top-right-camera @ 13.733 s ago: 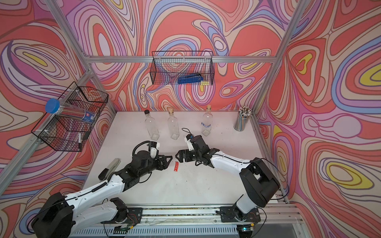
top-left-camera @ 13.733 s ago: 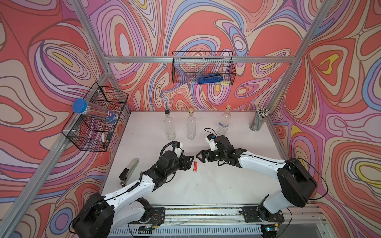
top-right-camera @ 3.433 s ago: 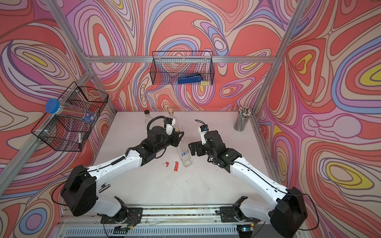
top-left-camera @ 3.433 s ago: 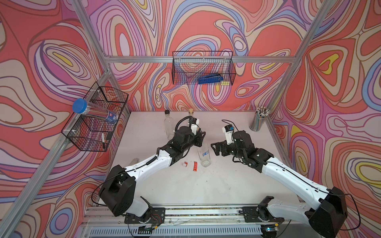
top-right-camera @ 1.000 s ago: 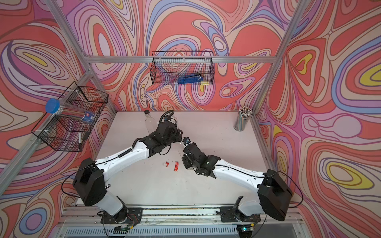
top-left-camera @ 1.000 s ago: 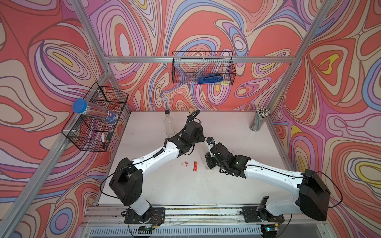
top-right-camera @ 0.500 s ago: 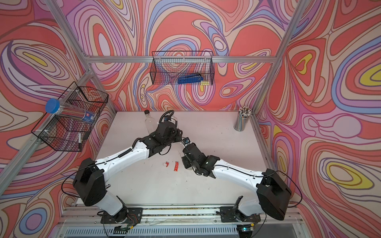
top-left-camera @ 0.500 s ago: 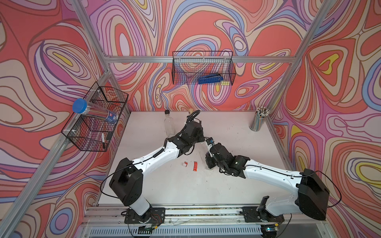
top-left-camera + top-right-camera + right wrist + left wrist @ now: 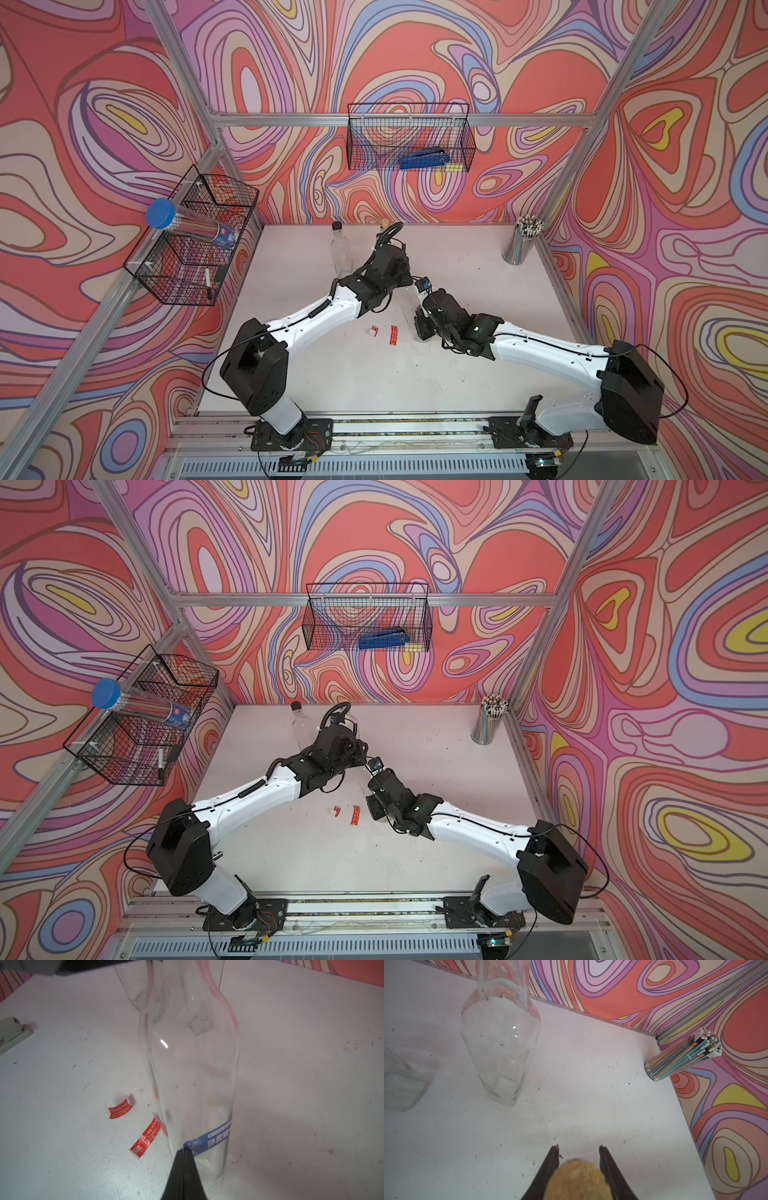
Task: Remove the label from the bottle
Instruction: Tear open the label from the bottle.
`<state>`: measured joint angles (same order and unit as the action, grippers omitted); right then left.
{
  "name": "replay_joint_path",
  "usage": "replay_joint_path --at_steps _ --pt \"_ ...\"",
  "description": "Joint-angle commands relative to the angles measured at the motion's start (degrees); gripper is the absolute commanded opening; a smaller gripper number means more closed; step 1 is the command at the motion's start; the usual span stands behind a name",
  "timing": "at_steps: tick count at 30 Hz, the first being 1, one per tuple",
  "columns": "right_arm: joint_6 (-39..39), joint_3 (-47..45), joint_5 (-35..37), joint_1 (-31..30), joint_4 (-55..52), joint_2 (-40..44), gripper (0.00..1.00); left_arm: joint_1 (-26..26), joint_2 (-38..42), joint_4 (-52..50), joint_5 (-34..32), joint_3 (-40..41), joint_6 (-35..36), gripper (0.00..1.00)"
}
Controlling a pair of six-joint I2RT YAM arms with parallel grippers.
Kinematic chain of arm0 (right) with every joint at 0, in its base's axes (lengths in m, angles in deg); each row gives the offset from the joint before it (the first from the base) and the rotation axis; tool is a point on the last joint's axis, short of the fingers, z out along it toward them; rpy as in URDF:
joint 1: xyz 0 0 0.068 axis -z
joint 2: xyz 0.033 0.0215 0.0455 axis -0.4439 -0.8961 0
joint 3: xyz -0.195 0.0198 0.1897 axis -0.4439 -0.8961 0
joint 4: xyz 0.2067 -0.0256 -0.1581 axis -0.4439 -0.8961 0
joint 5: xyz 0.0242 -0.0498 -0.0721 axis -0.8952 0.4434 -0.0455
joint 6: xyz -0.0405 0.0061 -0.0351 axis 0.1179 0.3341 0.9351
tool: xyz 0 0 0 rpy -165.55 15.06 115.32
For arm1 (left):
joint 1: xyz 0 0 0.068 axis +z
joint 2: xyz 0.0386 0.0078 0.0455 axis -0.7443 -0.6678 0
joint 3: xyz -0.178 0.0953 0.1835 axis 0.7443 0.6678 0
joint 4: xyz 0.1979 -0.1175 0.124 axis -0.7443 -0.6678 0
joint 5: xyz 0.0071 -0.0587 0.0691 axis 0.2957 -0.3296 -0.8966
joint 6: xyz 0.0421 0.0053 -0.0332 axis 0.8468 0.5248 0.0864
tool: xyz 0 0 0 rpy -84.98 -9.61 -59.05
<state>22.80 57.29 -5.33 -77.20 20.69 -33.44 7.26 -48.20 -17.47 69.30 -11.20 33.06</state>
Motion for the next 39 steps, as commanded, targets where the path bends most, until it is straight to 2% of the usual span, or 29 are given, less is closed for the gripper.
replay_joint_path --at_steps 1,13,39 --pt "0.3 0.4 3.4 0.0 0.2 -0.1 0.0 -0.2 1.0 -2.5 0.6 2.2 1.5 0.0" --pt "1.3 -0.3 5.5 0.0 1.1 0.1 0.0 -0.2 1.3 -3.8 0.8 2.7 5.0 0.0" --pt "0.8 -4.3 5.1 0.8 3.6 3.5 0.0 -0.2 1.6 -3.3 0.7 3.8 8.8 0.0"
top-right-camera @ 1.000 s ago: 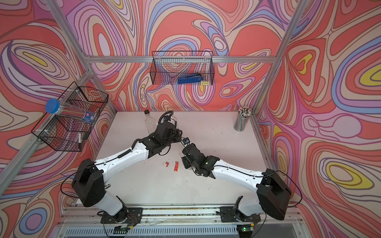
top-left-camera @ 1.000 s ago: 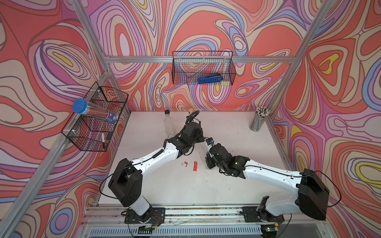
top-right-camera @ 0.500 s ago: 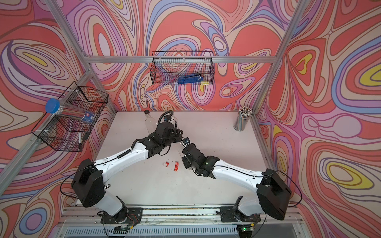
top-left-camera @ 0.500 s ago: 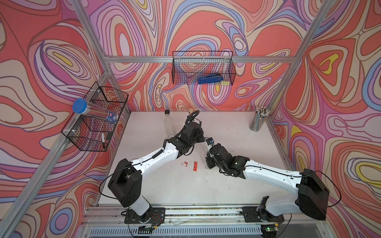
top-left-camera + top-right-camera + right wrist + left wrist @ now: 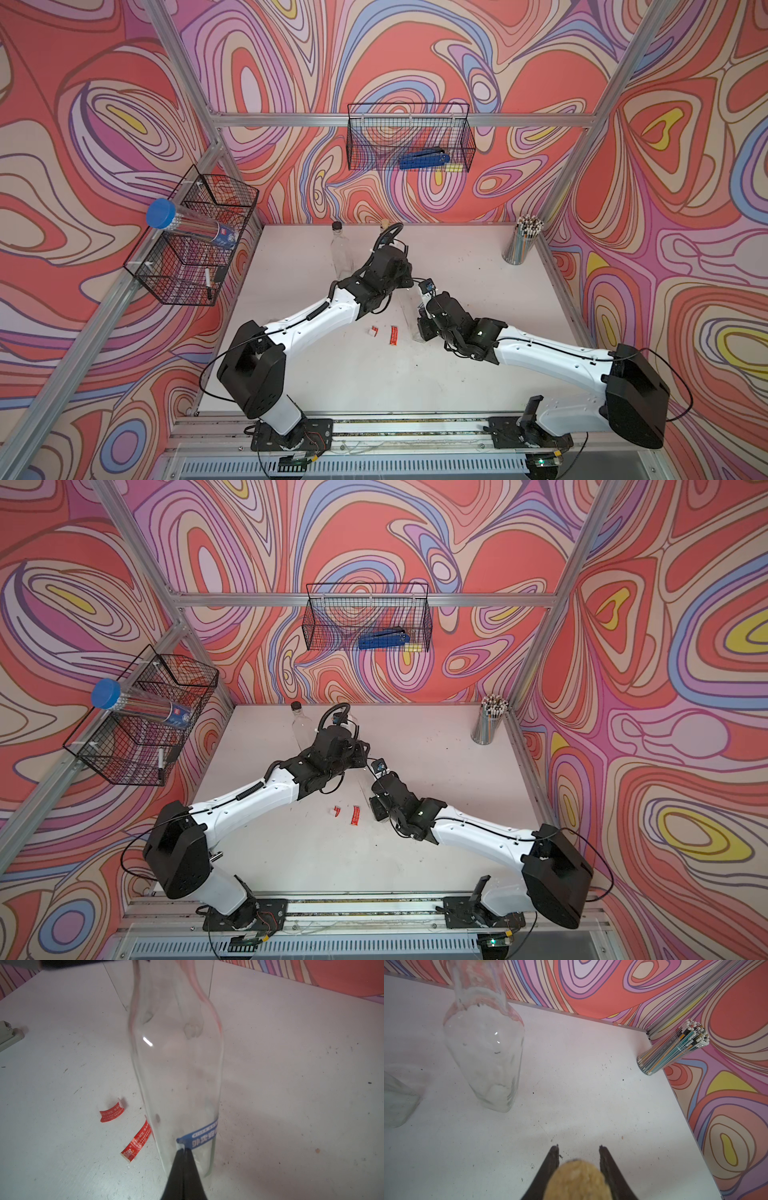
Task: Remove the label from the bottle
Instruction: Tear open the label from the bottle.
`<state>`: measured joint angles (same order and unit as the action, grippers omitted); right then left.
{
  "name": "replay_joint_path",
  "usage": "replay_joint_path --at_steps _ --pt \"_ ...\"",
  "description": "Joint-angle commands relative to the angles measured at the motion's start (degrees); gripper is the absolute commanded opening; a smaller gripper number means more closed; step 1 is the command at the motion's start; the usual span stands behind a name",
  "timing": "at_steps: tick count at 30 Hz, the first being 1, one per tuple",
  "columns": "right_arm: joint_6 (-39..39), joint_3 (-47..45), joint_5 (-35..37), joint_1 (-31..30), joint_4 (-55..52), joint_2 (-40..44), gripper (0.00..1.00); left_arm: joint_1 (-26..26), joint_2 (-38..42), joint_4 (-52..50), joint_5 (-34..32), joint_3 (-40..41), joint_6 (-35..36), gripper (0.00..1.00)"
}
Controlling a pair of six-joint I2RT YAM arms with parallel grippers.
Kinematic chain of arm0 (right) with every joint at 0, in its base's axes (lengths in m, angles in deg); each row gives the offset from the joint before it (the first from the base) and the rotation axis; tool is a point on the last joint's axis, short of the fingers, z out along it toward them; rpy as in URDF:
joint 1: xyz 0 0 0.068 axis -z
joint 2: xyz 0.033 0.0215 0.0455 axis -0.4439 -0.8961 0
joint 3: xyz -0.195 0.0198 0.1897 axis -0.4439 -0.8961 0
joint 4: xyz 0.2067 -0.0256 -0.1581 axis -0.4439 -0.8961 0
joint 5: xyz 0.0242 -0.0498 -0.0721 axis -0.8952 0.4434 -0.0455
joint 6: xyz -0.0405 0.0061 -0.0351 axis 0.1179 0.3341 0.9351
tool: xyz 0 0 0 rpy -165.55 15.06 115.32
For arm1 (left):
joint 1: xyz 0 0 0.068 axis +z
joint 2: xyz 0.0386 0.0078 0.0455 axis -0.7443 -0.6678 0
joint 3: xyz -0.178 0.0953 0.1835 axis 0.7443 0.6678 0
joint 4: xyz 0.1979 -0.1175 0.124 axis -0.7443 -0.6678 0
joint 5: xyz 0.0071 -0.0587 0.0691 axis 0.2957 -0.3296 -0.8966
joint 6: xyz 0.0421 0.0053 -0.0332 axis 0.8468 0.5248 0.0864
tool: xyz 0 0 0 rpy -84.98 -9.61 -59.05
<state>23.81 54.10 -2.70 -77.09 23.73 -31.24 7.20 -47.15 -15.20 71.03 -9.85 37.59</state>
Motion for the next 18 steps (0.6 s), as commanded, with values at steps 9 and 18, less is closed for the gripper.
replay_joint_path --at_steps 9,18 --pt "-0.4 -2.1 1.6 1.8 1.5 2.4 0.0 -0.1 0.9 -4.8 -0.8 3.5 4.9 0.0" --pt "-0.1 -2.5 -1.4 3.1 2.6 2.6 0.0 -0.1 1.3 -3.1 0.2 4.3 5.7 0.0"
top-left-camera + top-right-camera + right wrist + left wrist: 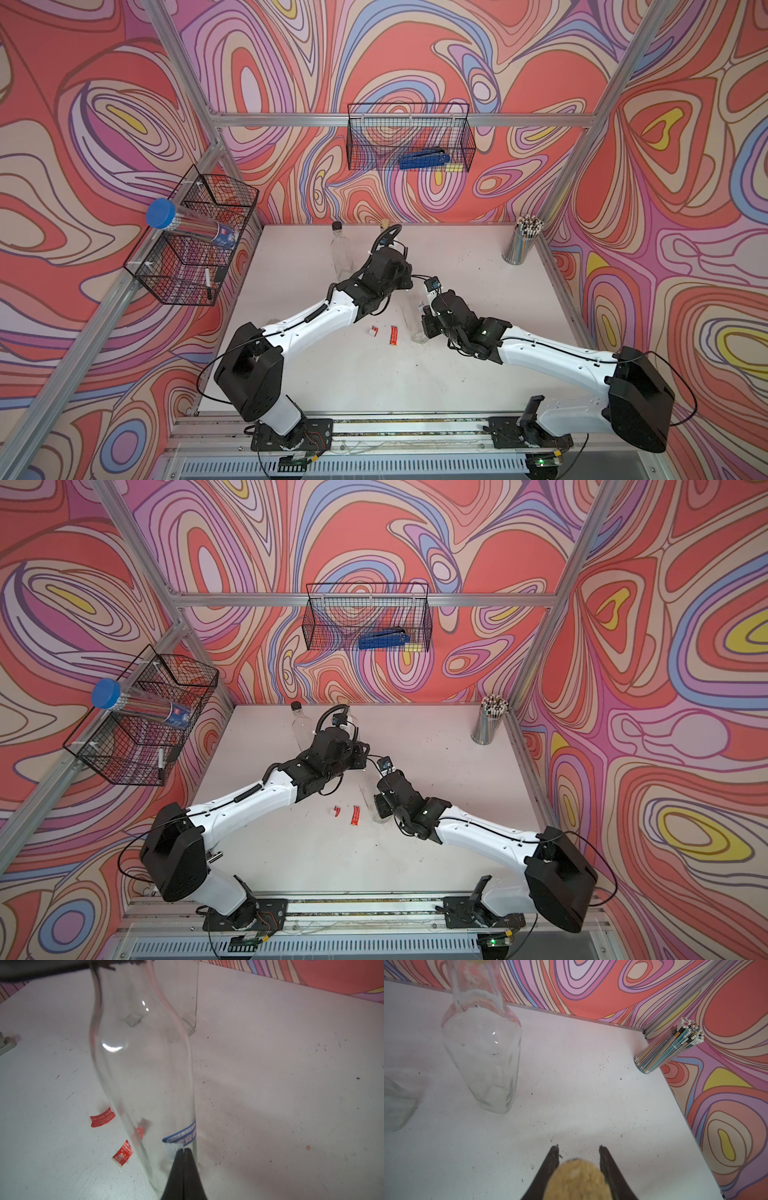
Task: Remove the label from the bottle
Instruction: Tear open the label from the bottle.
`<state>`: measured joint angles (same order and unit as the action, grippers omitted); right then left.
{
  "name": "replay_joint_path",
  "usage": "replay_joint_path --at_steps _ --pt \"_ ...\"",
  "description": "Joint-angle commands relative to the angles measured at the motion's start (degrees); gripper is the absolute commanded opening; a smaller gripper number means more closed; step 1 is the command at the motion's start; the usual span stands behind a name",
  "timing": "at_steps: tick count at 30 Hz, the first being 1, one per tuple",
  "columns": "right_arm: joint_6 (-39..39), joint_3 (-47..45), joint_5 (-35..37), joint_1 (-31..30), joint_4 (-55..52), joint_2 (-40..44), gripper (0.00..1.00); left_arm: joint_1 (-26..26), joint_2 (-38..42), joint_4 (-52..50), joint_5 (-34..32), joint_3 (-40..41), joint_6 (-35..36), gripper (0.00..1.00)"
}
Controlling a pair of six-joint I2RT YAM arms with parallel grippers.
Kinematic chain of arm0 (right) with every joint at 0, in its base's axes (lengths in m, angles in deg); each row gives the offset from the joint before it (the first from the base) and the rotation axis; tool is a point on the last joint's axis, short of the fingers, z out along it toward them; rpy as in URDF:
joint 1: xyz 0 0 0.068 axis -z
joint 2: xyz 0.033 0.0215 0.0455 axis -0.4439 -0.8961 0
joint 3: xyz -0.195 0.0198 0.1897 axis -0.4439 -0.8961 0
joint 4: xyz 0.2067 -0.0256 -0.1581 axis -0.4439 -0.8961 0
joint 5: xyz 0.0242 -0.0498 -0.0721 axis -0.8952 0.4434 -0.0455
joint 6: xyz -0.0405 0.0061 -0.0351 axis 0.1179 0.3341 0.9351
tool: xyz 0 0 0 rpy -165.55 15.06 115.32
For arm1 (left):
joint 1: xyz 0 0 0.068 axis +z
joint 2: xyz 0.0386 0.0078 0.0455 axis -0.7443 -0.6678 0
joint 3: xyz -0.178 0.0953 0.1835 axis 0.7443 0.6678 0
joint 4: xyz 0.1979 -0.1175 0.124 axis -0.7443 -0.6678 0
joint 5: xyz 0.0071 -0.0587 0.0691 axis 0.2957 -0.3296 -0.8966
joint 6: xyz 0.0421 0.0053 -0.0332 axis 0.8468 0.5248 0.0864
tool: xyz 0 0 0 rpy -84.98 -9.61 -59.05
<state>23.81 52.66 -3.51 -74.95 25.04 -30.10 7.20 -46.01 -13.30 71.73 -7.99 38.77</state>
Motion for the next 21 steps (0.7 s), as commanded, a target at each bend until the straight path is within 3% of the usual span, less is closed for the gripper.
replay_joint_path --at_steps 1,21 --pt "0.0 -1.0 -1.0 1.1 1.4 1.6 0.0 -0.1 0.3 -4.7 -0.5 2.5 4.7 0.0" --pt "1.0 -1.4 -2.9 2.2 1.1 2.3 0.0 -0.1 0.8 -3.5 0.2 3.5 6.8 0.0"
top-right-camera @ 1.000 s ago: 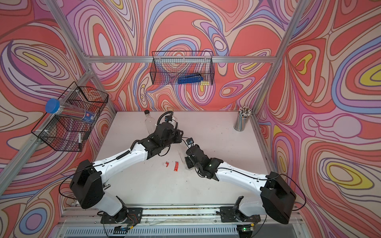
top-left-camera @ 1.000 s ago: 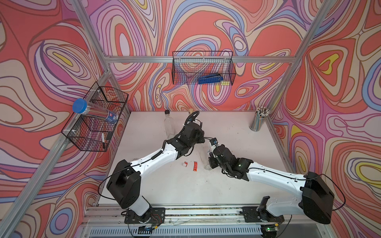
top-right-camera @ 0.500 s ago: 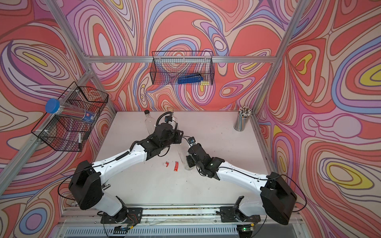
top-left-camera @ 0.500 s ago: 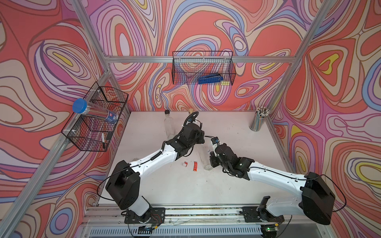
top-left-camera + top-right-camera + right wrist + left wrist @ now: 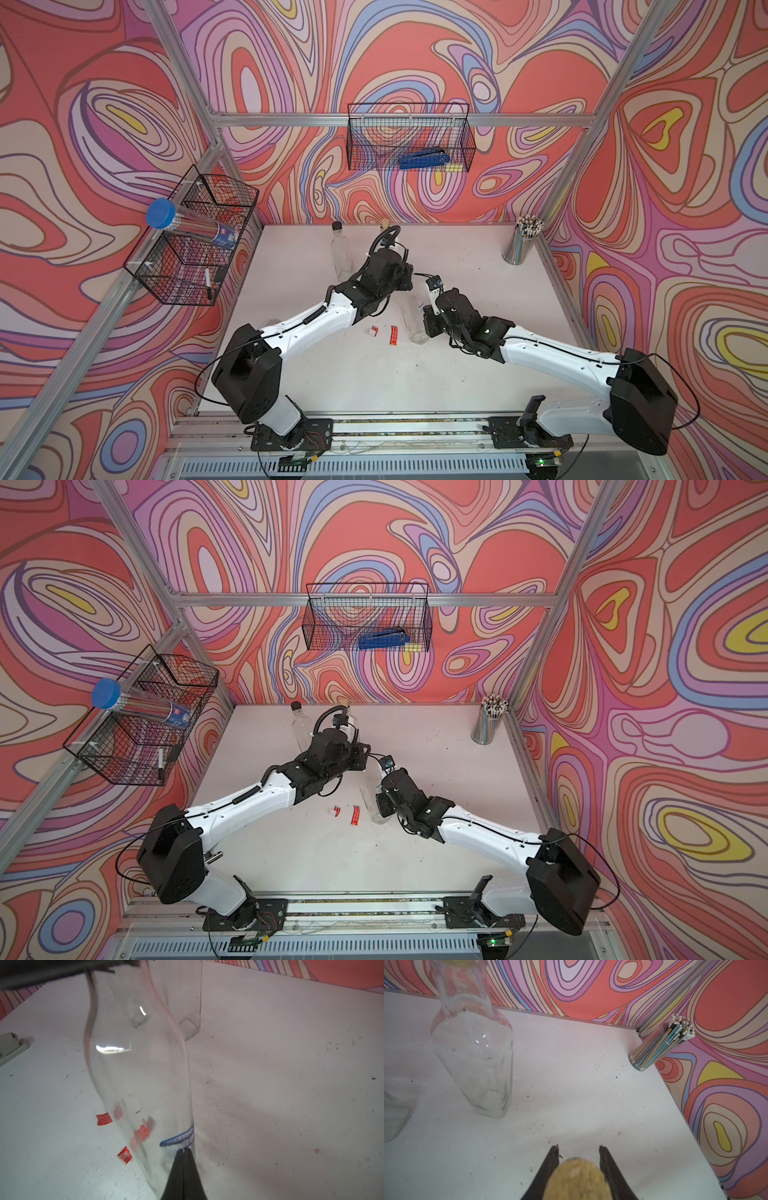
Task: Remove the label from the bottle
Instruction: Tear open the label from the bottle.
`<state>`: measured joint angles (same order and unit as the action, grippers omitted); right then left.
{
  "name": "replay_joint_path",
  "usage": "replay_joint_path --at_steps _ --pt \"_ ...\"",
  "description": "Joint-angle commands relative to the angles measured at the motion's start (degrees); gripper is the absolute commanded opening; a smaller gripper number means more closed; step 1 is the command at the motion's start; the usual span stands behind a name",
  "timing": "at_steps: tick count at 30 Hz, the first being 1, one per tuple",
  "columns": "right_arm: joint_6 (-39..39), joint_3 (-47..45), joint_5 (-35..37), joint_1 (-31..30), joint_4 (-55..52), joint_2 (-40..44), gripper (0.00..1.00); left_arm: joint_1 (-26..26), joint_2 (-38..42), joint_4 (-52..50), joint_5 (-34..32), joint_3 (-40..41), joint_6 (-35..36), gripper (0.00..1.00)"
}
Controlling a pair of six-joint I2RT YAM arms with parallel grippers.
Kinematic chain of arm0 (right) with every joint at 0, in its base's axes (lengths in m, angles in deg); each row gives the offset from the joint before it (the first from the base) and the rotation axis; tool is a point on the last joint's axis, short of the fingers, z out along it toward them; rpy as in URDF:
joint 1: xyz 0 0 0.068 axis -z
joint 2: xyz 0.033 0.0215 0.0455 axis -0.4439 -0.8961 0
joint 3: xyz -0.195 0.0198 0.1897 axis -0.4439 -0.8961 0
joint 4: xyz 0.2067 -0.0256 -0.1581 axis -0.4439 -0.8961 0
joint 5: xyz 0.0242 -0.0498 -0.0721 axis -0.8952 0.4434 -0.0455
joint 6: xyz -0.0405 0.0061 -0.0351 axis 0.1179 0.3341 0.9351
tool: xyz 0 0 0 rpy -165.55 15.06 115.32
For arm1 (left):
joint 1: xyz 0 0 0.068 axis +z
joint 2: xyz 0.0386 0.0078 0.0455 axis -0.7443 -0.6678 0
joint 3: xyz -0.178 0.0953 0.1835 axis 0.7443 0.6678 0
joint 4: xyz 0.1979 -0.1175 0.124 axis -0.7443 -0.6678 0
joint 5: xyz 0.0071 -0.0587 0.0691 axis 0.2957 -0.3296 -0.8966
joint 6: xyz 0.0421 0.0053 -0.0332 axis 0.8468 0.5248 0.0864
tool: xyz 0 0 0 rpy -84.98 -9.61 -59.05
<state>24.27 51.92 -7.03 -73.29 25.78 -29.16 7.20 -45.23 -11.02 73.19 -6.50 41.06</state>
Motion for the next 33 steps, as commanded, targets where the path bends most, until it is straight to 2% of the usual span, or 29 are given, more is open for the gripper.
replay_joint_path --at_steps 1,33 --pt "0.6 -0.7 0.6 0.5 0.3 1.5 0.0 -0.1 0.0 -5.7 -1.3 2.0 4.6 0.0" --pt "1.0 -1.9 2.3 1.1 -1.5 2.3 0.0 -0.1 2.1 -3.5 0.2 4.4 7.8 0.0"
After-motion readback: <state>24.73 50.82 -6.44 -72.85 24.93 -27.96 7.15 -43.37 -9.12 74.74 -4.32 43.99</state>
